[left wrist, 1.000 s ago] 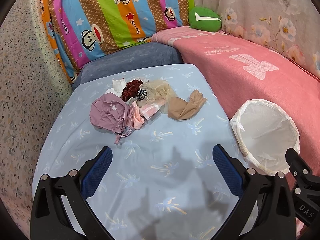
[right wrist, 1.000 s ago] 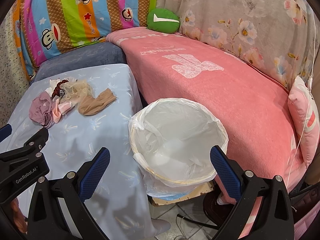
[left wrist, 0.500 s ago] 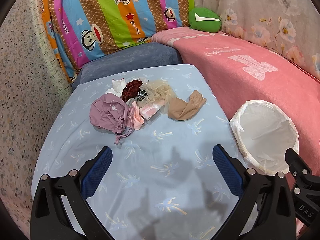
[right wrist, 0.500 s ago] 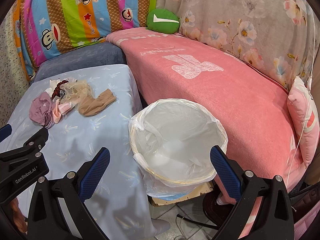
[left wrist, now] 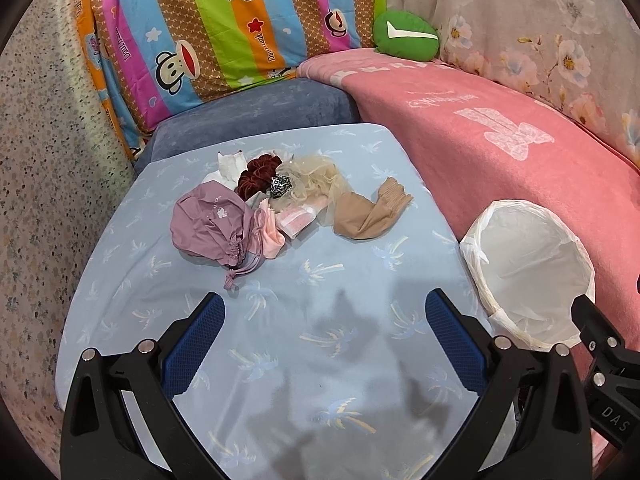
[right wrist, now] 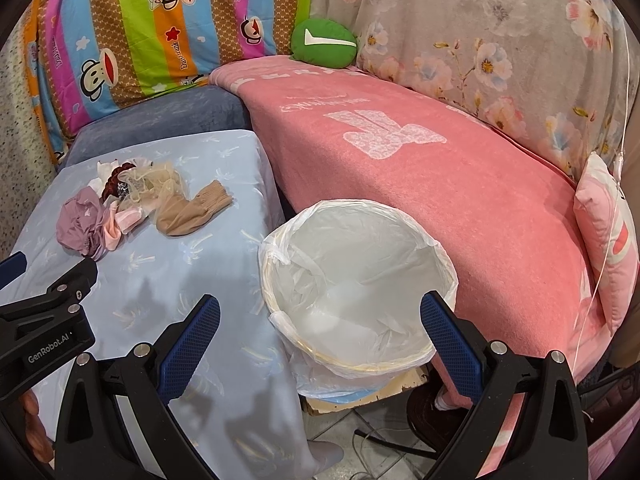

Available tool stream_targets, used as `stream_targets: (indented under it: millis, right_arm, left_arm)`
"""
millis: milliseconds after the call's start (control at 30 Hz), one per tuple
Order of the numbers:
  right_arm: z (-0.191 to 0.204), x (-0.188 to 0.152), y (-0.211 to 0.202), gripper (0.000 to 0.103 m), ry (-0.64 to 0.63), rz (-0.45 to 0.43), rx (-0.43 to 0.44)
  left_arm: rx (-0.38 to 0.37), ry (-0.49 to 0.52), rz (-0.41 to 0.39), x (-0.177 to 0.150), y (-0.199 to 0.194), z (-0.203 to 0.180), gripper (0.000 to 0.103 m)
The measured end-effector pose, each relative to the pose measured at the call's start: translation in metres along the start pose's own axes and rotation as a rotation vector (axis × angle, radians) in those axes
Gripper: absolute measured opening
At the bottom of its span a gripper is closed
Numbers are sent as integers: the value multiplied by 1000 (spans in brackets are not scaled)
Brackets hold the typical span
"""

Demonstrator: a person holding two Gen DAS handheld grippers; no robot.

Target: Organize soft objects

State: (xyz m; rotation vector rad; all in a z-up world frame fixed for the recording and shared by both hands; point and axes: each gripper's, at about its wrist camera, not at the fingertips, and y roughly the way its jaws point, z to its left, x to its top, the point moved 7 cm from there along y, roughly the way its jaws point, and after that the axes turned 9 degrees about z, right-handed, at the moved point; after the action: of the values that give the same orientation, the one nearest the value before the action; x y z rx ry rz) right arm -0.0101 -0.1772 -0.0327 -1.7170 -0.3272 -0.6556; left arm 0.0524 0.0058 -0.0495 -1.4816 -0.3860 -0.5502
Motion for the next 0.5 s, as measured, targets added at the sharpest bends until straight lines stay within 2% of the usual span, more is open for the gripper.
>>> stream_targets:
  millis: [500]
  right_arm:
    - [52, 30, 32, 97, 22, -1, 50]
  left_arm:
    - [1, -37, 11, 24, 33, 50, 96]
